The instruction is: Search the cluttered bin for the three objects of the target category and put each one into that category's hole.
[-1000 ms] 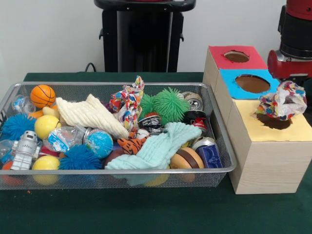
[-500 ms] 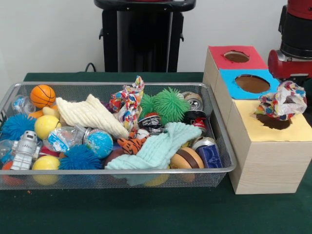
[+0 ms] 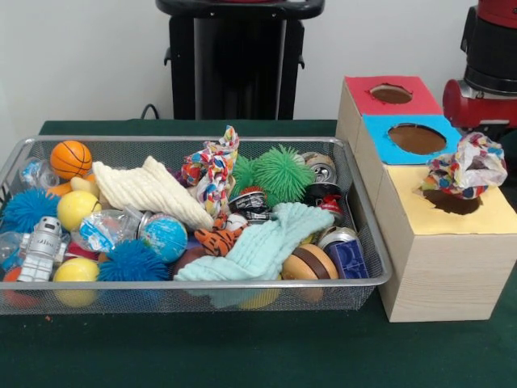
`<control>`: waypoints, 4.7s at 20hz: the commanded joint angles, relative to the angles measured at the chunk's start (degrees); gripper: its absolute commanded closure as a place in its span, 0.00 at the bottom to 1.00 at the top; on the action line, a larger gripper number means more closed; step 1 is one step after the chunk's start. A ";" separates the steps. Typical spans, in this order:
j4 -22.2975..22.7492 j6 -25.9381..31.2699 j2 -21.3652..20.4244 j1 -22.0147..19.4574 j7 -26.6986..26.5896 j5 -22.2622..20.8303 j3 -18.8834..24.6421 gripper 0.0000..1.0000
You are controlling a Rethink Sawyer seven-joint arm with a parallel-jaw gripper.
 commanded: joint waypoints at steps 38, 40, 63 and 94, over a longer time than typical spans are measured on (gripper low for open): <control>8.08 -20.06 11.04 -15.15 8.35 0.81 17.57 1.00; 8.37 -18.14 10.22 -14.33 9.50 2.05 16.92 1.00; -2.97 0.06 13.10 1.89 7.65 -3.66 -6.94 1.00; 2.01 -1.33 14.79 -7.00 -3.55 0.46 1.99 1.00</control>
